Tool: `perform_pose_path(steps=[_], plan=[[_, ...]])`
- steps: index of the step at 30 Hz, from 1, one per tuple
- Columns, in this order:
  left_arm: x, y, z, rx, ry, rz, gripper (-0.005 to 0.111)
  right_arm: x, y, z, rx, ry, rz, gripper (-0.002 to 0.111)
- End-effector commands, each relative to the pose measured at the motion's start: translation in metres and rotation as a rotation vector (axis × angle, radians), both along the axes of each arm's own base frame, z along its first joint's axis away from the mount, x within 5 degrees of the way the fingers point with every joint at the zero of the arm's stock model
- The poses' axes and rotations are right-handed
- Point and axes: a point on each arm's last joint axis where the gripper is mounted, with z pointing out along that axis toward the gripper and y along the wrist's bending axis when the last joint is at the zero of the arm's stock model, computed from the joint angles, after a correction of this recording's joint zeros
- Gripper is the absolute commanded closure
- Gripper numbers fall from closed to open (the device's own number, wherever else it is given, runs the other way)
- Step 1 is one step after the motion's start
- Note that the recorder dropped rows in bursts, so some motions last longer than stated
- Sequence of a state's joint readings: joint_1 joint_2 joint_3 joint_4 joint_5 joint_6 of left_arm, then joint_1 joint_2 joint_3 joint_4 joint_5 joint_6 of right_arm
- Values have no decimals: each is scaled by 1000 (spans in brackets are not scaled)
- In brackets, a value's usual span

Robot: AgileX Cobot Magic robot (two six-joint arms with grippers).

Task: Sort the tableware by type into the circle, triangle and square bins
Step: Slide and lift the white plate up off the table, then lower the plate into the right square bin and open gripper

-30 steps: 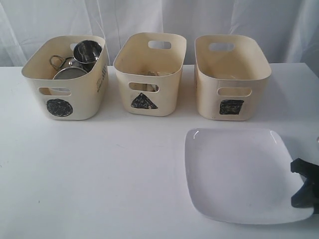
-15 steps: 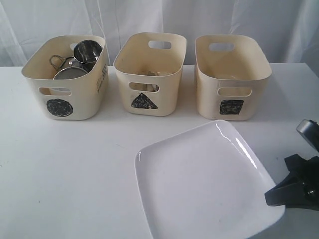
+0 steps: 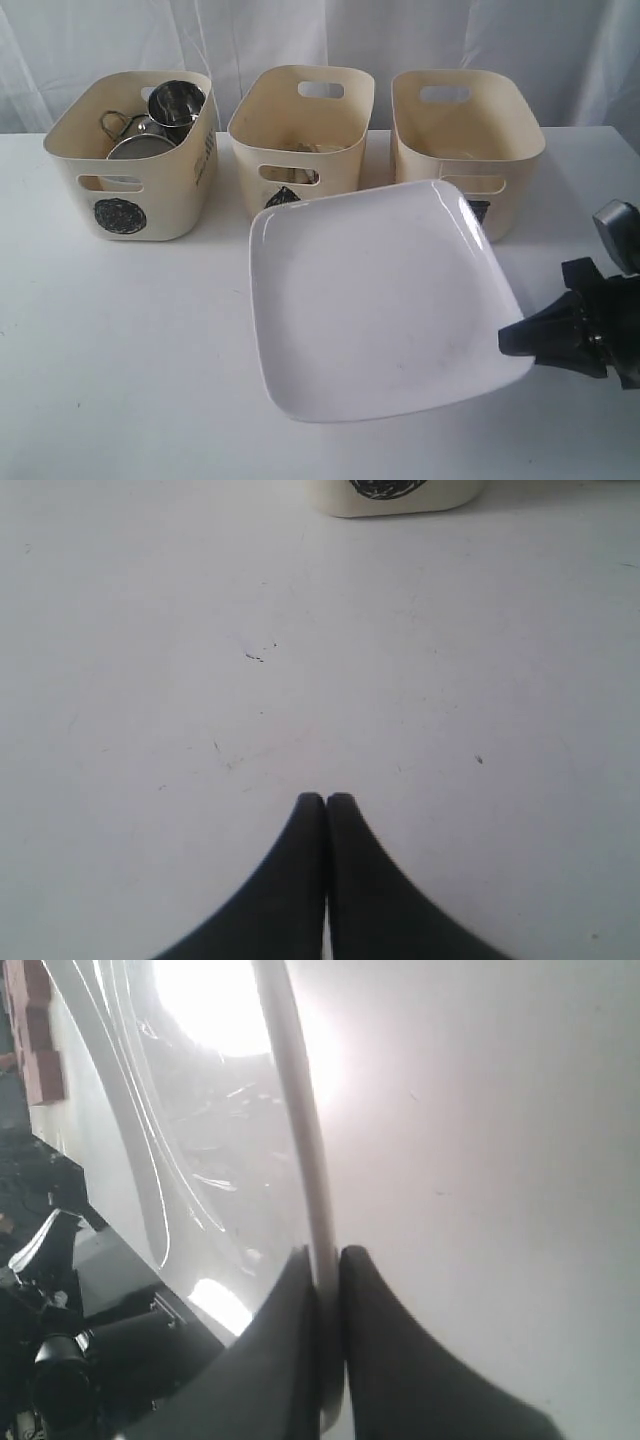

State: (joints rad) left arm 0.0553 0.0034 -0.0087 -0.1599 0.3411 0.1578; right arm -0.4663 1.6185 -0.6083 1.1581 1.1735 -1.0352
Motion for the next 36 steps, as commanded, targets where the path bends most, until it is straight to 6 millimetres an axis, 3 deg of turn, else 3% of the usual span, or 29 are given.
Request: perform_pose_path(steps=[1,5,11,15,21,29,36], plan=[[-1,0,-3,-7,14,0,107,4,8,16,79,-93,-35,108],[-1,0,-3,-7,14,0,107,14,6,39,157,-199,-172,108],[-1,0,-3,-7,14,0,107,38,-6,91,298,-396,-372,108],[-1,0,-3,-7,14,0,107,53,-13,123,300,-467,-374,108],[-1,0,-3,-7,14,0,107,79,-38,156,140,-544,-571,108],[-1,0,-3,-7,14,0,107,91,-63,168,-65,-601,-767,108],[-1,0,-3,-7,14,0,107,100,-75,154,-228,-610,-795,108]])
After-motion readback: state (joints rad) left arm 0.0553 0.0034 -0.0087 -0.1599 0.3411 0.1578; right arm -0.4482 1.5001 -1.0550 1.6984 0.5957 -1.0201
